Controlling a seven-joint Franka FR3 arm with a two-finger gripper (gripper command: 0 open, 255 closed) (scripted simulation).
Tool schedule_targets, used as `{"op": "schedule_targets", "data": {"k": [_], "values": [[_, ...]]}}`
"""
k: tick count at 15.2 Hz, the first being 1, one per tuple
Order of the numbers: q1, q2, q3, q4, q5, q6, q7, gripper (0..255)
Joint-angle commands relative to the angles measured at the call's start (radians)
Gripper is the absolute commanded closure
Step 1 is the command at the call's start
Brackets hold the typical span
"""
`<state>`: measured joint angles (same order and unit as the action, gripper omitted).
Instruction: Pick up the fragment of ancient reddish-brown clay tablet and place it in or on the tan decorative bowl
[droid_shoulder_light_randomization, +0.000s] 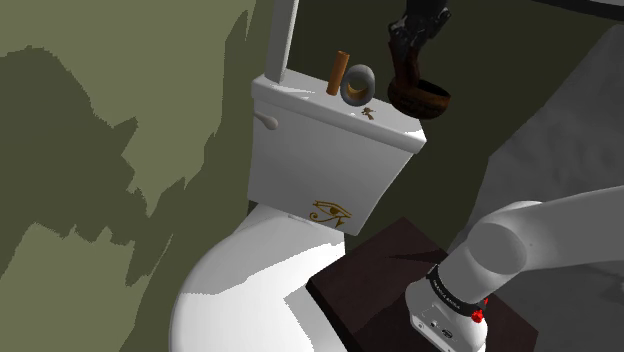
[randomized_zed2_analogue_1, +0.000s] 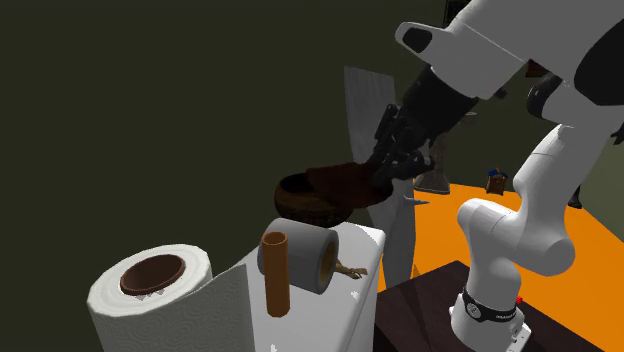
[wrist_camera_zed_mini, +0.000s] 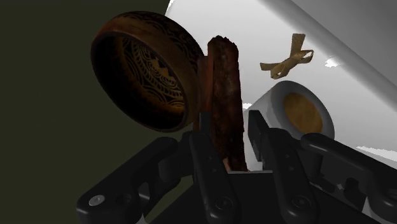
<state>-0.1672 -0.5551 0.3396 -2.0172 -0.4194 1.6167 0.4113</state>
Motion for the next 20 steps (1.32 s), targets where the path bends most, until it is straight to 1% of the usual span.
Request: {"op": "schedule_targets", "data": {"k": [1,10,11,16,20], "values": [[-0.003,0.009,0.002,0.033,-0.001,-0.022,-0.01,255],[-0.021,0.061,0.013,0.198,-0.013,-0.125,-0.057,255],[-0.022,0.062,0.014,0.203,-0.013,-0.128,-0.059,255],[-0.039,0.018,-0.101,0.158,-0.033,-0.067,-0.175,255],[-0.055,0.002,-0.19,0.143,-0.052,-0.02,-0.265,255]]}}
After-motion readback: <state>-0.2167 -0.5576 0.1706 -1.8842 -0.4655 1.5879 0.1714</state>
